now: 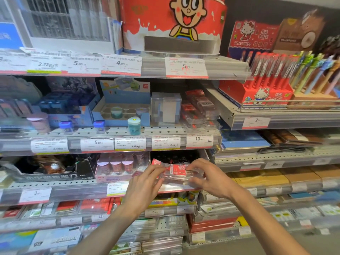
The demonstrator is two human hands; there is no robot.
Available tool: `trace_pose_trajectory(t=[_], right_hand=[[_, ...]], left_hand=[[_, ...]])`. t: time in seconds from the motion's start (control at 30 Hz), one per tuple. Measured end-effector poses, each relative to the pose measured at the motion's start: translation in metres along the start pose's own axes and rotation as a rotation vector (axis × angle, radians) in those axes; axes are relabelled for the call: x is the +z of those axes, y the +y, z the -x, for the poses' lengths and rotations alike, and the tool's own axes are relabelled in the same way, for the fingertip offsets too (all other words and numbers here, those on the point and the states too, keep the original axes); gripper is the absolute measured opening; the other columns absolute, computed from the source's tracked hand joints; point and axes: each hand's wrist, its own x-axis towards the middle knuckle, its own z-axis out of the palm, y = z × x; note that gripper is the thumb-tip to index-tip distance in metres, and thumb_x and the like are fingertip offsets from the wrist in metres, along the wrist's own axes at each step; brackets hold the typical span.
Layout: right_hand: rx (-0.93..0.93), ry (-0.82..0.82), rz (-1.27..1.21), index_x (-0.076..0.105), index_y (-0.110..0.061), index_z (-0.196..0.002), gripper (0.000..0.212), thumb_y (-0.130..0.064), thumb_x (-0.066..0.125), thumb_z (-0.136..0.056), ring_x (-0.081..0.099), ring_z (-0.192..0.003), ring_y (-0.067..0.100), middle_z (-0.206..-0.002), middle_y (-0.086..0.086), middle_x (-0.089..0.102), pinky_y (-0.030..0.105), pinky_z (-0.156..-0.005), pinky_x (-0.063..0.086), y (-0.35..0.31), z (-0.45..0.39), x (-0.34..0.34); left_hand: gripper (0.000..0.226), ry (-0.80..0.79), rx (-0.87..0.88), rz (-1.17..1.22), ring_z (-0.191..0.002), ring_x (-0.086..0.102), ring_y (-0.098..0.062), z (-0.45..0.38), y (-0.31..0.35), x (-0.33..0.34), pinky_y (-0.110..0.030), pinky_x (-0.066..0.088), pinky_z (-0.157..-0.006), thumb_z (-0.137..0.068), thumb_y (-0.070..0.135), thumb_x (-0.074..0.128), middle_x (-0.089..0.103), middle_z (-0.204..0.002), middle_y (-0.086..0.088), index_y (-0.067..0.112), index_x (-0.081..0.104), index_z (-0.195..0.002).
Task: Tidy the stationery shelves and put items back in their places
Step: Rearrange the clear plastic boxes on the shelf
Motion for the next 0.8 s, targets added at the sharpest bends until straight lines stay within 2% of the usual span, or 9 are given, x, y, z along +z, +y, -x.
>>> trace_pose_trajectory(t=[0.17, 0.33, 0.5, 0.6, 0.7, 0.73, 0.8], right_hand=[[-0.018, 0.03, -0.099, 0.06, -0.037, -0.123, 0.033, -0.041, 0.067, -0.091, 0.05, -0.116, -0.009, -0.124, -0.026, 0.053, 0.019, -0.104, 0.04, -0.026, 0.022, -0.029], [-0.059, 0.114, -0.141, 0.063, -0.043, -0.115, 0.027, -0.046, 0.067, -0.088, 0.053, -0.11, -0.008, -0.12, -0.026, 0.057, 0.019, -0.095, 0.041, -0.059, 0.037, -0.067], [-0.075, 0.224, -0.165, 0.065, -0.046, -0.111, 0.024, -0.047, 0.068, -0.087, 0.055, -0.113, -0.002, -0.118, -0.019, 0.06, 0.026, -0.097, 0.043, -0.074, 0.038, -0.1], [-0.078, 0.311, -0.164, 0.065, -0.042, -0.113, 0.025, -0.043, 0.069, -0.088, 0.056, -0.111, -0.001, -0.115, -0.019, 0.06, 0.024, -0.096, 0.044, -0.075, 0.032, -0.11], [-0.023, 0.432, -0.105, 0.066, -0.033, -0.116, 0.027, -0.04, 0.068, -0.09, 0.055, -0.102, -0.001, -0.112, -0.013, 0.058, 0.019, -0.089, 0.043, -0.074, 0.018, -0.11], [0.005, 0.485, -0.074, 0.065, -0.031, -0.117, 0.029, -0.04, 0.067, -0.09, 0.054, -0.099, 0.0, -0.112, -0.01, 0.058, 0.02, -0.088, 0.044, -0.073, 0.012, -0.108], [0.069, 0.601, -0.029, 0.065, -0.026, -0.118, 0.032, -0.043, 0.065, -0.091, 0.056, -0.099, 0.008, -0.111, -0.005, 0.058, 0.028, -0.088, 0.047, -0.072, -0.001, -0.107]], left_hand=[[0.028, 0.094, 0.102, 0.012, -0.054, 0.061, -0.003, 0.0, 0.014, -0.042, -0.024, 0.05, -0.047, -0.094, 0.035, 0.058, 0.063, -0.122, 0.012, 0.024, 0.069, -0.117], [0.032, 0.188, 0.171, 0.038, -0.058, 0.063, -0.004, -0.016, 0.022, -0.079, -0.031, 0.056, -0.049, -0.092, 0.035, 0.061, 0.063, -0.127, 0.01, 0.022, 0.068, -0.121], [0.031, 0.227, 0.262, 0.045, -0.059, 0.061, -0.002, -0.054, 0.036, -0.116, -0.028, 0.056, -0.053, -0.094, 0.031, 0.063, 0.063, -0.126, 0.01, 0.022, 0.065, -0.123], [0.035, 0.204, 0.245, 0.031, -0.075, 0.064, -0.004, -0.082, 0.041, -0.126, -0.031, 0.057, -0.062, -0.094, 0.032, 0.061, 0.059, -0.131, 0.012, 0.026, 0.062, -0.129], [0.045, 0.161, 0.214, 0.005, -0.105, 0.06, -0.015, -0.108, 0.04, -0.127, -0.039, 0.055, -0.083, -0.094, 0.027, 0.061, 0.049, -0.142, 0.006, 0.022, 0.053, -0.138], [0.049, 0.146, 0.204, -0.031, -0.117, 0.054, -0.021, -0.116, 0.039, -0.127, -0.042, 0.053, -0.091, -0.093, 0.023, 0.062, 0.045, -0.145, 0.001, 0.02, 0.05, -0.14], [0.051, 0.13, 0.181, -0.108, -0.126, 0.045, -0.029, -0.129, 0.036, -0.127, -0.046, 0.048, -0.098, -0.091, 0.018, 0.062, 0.042, -0.148, -0.005, 0.016, 0.048, -0.14]])
